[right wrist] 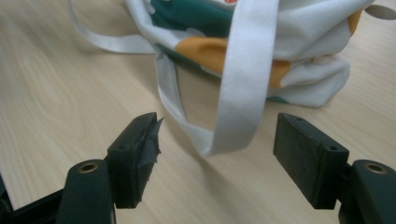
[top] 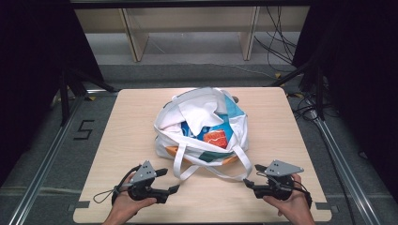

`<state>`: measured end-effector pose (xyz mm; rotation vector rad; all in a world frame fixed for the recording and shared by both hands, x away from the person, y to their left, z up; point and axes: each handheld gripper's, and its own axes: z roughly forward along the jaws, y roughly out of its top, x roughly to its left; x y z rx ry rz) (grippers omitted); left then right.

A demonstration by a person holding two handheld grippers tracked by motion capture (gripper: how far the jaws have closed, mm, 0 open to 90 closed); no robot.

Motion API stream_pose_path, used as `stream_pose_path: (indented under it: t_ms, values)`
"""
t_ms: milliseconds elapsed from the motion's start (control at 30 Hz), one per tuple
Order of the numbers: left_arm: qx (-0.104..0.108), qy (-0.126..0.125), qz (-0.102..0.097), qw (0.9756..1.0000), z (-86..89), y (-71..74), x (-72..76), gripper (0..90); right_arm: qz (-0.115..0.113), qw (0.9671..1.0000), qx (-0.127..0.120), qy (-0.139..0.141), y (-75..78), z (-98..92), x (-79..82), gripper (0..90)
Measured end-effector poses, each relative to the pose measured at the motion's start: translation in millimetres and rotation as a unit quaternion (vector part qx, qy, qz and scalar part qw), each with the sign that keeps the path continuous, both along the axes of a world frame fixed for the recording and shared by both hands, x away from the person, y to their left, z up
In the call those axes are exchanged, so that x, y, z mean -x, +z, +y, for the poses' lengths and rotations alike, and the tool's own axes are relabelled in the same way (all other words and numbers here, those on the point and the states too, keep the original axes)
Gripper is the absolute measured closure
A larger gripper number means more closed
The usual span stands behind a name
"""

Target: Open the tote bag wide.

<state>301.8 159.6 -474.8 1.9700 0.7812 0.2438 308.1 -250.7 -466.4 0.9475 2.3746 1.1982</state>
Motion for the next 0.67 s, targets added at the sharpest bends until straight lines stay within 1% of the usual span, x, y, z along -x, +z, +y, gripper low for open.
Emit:
stream_pose_path:
  t_ms: [33,67,100,133,167,200,233,267,300,333,367,400,433,467,500,533,567,600,633,667]
  values:
    - [0.006,0.002,0.0,1.0,-1.7,-3.1,1.6,25.6,-0.008,0.9999,0.007,-0.002,-1.7,-0.5,1.5,31.9]
    - [0.0,-0.001,0.003,1.0,-2.0,-5.1,3.3,25.6,0.0,1.0,0.007,-0.007,-3.5,0.4,4.6,31.7]
    - [-0.004,-0.005,0.009,0.9999,-2.0,-7.3,5.1,25.6,-0.009,0.9999,0.014,0.001,-5.2,-0.8,4.0,31.1]
    - [-0.001,-0.006,0.013,0.9999,-2.4,-9.2,6.5,25.6,-0.003,0.9999,0.014,0.0,-7.4,-0.7,5.7,30.9]
    - [-0.003,-0.007,0.009,0.9999,-1.9,-10.6,7.0,25.6,-0.006,0.9998,0.018,-0.001,-9.1,-1.2,6.5,30.9]
    - [-0.01,-0.01,0.004,0.9999,-0.9,-11.2,7.2,25.5,-0.006,0.9998,0.021,-0.002,-10.2,-1.7,7.2,30.8]
    - [-0.01,-0.013,-0.001,0.9999,-0.1,-12.3,7.2,25.5,-0.002,0.9998,0.021,-0.001,-12.1,-2.0,8.1,30.8]
    - [-0.001,-0.003,0.006,1.0,-0.6,-13.8,8.3,25.5,0.002,0.9998,0.021,0.001,-13.7,-2.4,8.7,30.8]
    - [-0.006,0.001,0.006,1.0,1.1,-13.9,8.1,25.5,0.004,0.9998,0.02,0.002,-15.2,-2.4,9.4,30.8]
    - [-0.003,0.002,0.002,1.0,1.4,-15.4,7.1,25.5,0.005,0.9997,0.026,0.003,-16.5,-2.6,9.5,30.7]
    - [-0.01,0.004,0.002,0.9999,2.7,-16.0,6.4,25.5,0.006,0.9996,0.028,0.004,-16.9,-2.7,9.6,30.6]
    - [-0.011,0.007,0.008,0.9999,3.4,-16.7,5.8,25.5,0.007,0.9996,0.028,0.004,-17.9,-2.1,9.8,30.5]
    - [-0.015,0.009,0.006,0.9998,4.0,-17.1,5.4,25.5,0.006,0.9995,0.029,0.003,-18.2,-1.9,9.8,30.5]
    - [-0.007,0.008,0.008,0.9999,3.3,-18.0,5.3,25.5,0.007,0.9995,0.029,0.002,-18.4,-1.7,9.9,30.3]
    - [-0.008,0.007,0.007,0.9999,3.3,-18.8,4.8,25.5,0.01,0.9995,0.03,0.004,-18.6,-1.5,9.7,30.3]
    - [-0.012,0.009,0.007,0.9999,3.3,-18.5,5.0,25.5,0.008,0.9995,0.03,0.005,-19.2,-1.4,9.2,30.2]
    - [-0.008,0.013,0.006,0.9999,2.4,-19.2,5.0,25.5,0.008,0.9994,0.034,0.005,-19.0,-1.8,9.2,30.0]
    - [-0.011,0.011,0.009,0.9998,3.0,-19.1,4.1,25.3,0.007,0.9994,0.034,0.006,-19.4,-2.0,8.6,29.8]
    - [-0.017,0.01,0.007,0.9998,3.9,-19.2,3.4,24.8,0.009,0.9993,0.035,0.006,-20.0,-2.2,8.4,29.8]
    - [-0.016,0.01,0.012,0.9997,4.4,-19.0,3.7,24.8,0.014,0.9993,0.033,0.004,-20.1,-2.2,8.8,29.8]
